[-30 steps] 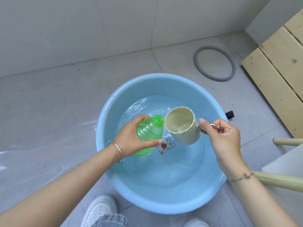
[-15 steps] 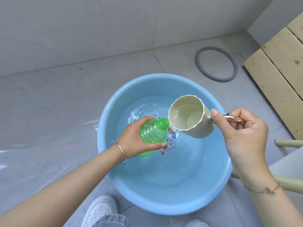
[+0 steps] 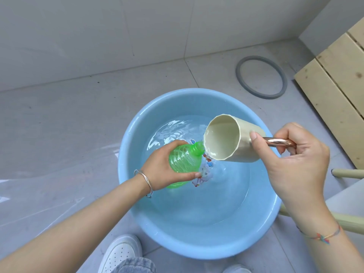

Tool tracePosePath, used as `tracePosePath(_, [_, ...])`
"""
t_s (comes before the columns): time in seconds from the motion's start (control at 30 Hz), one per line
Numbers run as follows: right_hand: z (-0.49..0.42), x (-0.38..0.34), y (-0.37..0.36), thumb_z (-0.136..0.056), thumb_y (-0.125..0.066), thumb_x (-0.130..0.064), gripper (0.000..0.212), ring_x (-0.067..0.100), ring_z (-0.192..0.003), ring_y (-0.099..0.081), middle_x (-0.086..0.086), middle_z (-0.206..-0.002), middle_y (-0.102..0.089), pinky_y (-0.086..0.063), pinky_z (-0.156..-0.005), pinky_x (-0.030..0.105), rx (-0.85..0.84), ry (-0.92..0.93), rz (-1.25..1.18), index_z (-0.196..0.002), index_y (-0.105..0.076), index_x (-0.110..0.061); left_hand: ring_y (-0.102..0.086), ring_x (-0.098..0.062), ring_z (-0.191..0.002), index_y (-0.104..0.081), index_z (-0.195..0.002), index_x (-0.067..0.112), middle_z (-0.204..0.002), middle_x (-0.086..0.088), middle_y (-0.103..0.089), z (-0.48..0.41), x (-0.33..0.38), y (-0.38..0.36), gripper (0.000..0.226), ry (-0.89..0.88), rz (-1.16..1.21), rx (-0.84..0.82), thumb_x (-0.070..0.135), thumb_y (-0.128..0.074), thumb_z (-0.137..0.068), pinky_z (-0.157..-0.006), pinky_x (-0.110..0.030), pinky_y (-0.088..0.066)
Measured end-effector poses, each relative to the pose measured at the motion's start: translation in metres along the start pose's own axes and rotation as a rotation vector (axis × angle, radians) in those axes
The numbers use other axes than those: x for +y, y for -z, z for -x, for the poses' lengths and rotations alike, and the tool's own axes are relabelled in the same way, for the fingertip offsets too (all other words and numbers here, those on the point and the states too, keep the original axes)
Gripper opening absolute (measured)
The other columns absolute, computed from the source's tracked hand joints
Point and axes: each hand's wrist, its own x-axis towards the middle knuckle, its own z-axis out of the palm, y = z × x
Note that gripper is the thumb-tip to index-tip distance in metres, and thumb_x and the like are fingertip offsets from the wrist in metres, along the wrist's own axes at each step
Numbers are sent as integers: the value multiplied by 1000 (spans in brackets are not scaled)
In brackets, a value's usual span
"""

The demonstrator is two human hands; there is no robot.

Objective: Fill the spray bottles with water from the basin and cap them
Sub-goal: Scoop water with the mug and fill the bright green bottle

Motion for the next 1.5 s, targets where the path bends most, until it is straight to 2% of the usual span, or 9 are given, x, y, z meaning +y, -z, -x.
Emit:
tracePosePath(0.13, [-1,-2,1,-77,-73,-25,42,12,-61,-37,-3,-63,-37,-27,-58,20,0,56,46,-58,-37,-15,-49,7,-103,-49,-111,46,-104,36,-53,1,-1,0,67,-3,-11,-2,56,-86,-56,-84,4,-30])
tracePosePath(0.33, [-2,-6,1,-78,-72,-23,44,9,-62,-36,-4,-59,-35,-27,-59,17,10,117,80,-57,-34,-18,-53,7,-102,-50,-110,49,-105,33,-58,1,-1,-1,70,2,16,15,72,-73,-47,-84,1,-34])
tracePosePath(0.5, [-3,-10,2,-79,-72,-19,40,8,-63,-35,-10,-58,-38,-28,-60,17,16,195,133,-58,-37,-15,-52,5,-101,-49,-109,47,-104,34,-56,2,-1,-1,67,-3,3,7,58,-86,-53,-83,3,-32])
tracePosePath(0.63, [-3,-11,1,-79,-72,-19,40,7,-64,-35,-12,-59,-37,-28,-63,16,13,233,159,-59,-38,-17,-51,7,-101,-48,-107,50,-103,37,-55,2,-1,-1,65,2,-1,20,65,-77,-51,-83,3,-31])
tracePosePath(0.83, [-5,-15,1,-80,-72,-19,39,19,-64,-28,-10,-59,-37,-27,-64,18,13,269,197,-58,-41,-11,-54,5,-100,-56,-116,39,-103,34,-58,1,-3,-3,72,1,-9,28,64,-77,-52,-84,1,-33])
tracePosePath(1.0, [-6,-17,0,-79,-73,-16,39,19,-65,-27,-4,-58,-34,-26,-63,26,6,304,226,-57,-43,-7,-50,8,-100,-55,-117,39,-103,38,-53,1,-5,-2,71,7,-12,18,56,-85,-55,-83,5,-29])
tracePosePath(1.17, [-6,-19,-1,-79,-74,-15,38,17,-66,-27,2,-57,-37,-27,-66,30,8,365,263,-56,-45,-4,-51,7,-100,-50,-110,48,-103,33,-57,1,-5,-3,66,22,-7,21,60,-81,-54,-82,4,-31])
tracePosePath(1.27, [-6,-20,-3,-79,-73,-15,38,15,-68,-26,1,-58,-36,-27,-66,31,7,408,289,-56,-45,-5,-52,6,-101,-55,-117,40,-106,29,-59,1,-5,-3,69,24,3,17,53,-87,-58,-83,3,-31])
tracePosePath(1.5, [-5,-22,-7,-82,-70,-16,38,14,-69,-23,1,-58,-33,-22,-70,28,10,560,330,-55,-45,-7,-55,3,-104,-53,-116,45,-109,27,-61,1,-4,-5,76,28,12,12,74,-70,-47,-85,1,-33])
